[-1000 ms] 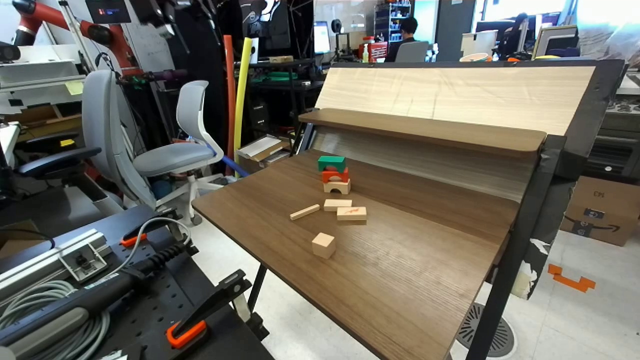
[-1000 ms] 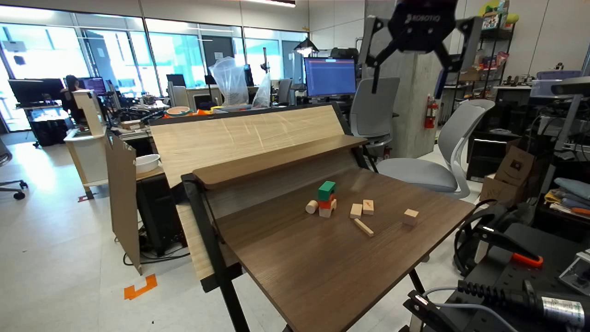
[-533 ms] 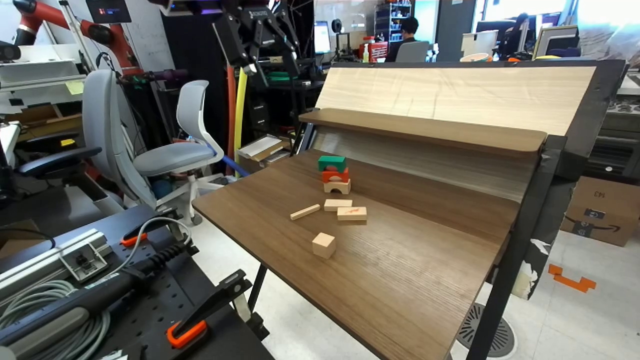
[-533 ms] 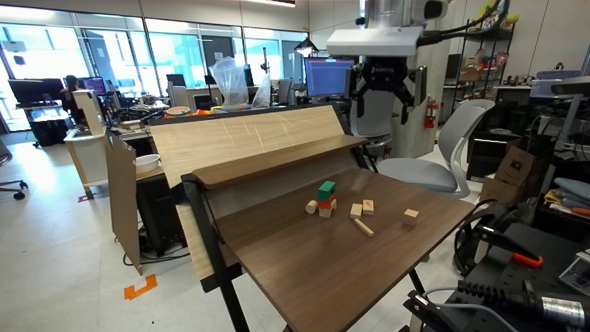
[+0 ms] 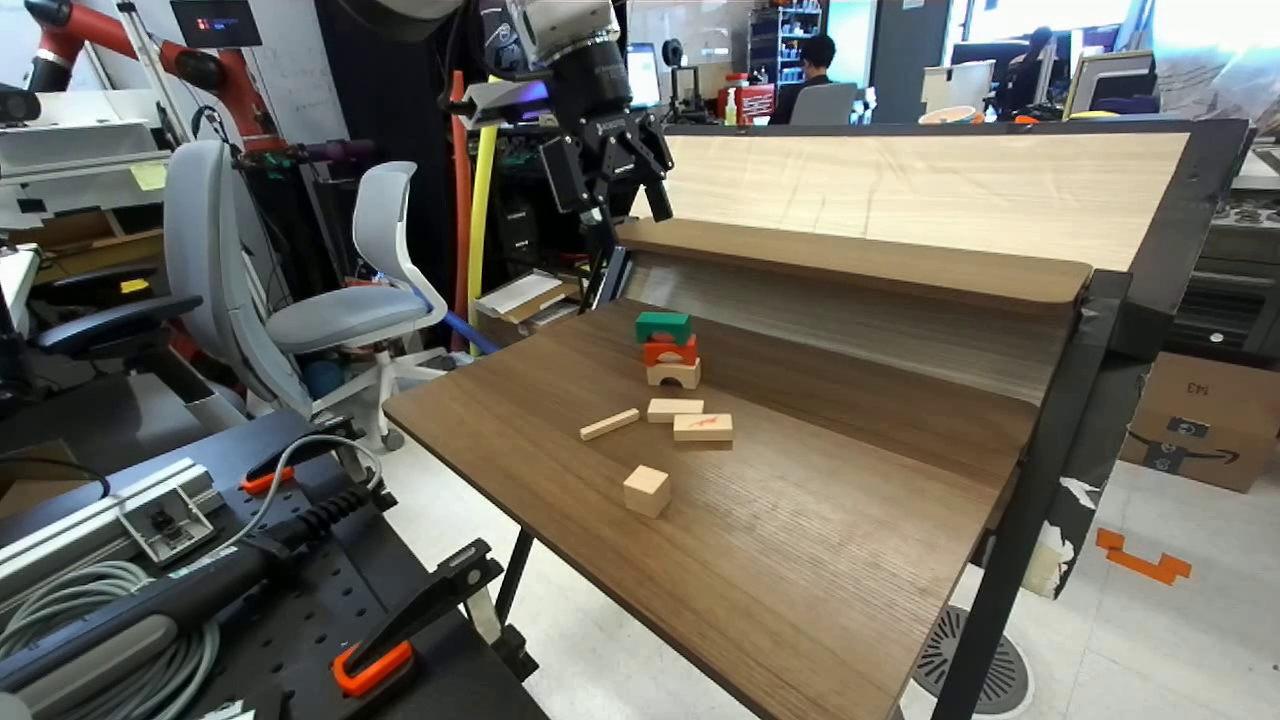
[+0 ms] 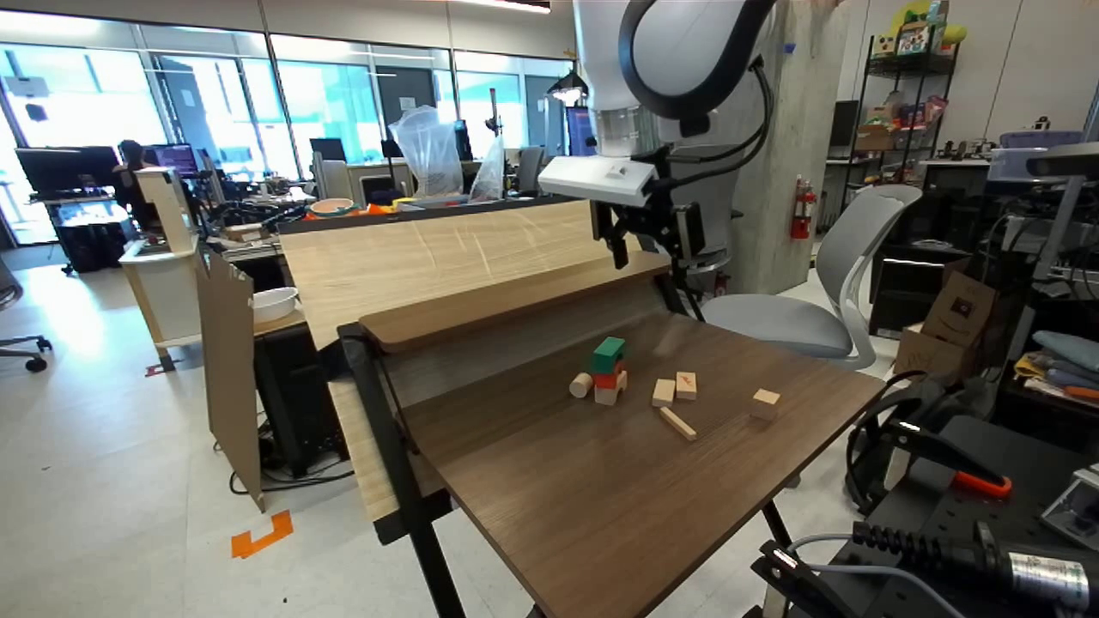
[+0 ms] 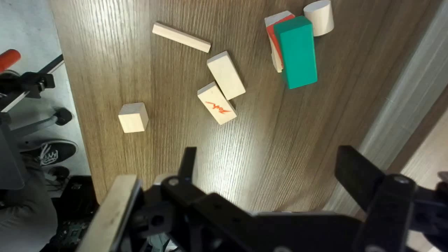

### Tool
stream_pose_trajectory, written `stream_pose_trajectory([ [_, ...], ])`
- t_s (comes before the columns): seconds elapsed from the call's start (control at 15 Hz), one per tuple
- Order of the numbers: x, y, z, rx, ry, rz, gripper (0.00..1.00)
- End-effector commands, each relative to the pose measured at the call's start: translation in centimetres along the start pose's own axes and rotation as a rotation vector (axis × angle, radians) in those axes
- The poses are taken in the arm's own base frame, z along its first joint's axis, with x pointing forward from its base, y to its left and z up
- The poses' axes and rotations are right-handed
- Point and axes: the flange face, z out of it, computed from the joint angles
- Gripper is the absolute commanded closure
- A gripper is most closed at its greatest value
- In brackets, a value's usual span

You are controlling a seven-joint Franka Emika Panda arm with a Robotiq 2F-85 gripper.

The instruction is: Move the orange and green blocks off the wooden block

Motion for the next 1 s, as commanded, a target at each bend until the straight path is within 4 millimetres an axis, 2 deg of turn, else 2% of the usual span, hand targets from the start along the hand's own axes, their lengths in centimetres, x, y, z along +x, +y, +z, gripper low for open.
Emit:
stream_pose_trajectory([
  [0.0, 0.1, -0.3, -0.1, 0.001, 0.000, 0.003, 0.00],
  [0.4, 0.4, -0.9, 0.0, -0.027, -0.017, 0.008, 0.00],
  [0.73, 0.4, -2.2, 0.4, -0.147, -0.151, -0.009, 0.00],
  [0.93, 0.7, -3.1, 1.6, -0.275, -0.214, -0.073, 0.00],
])
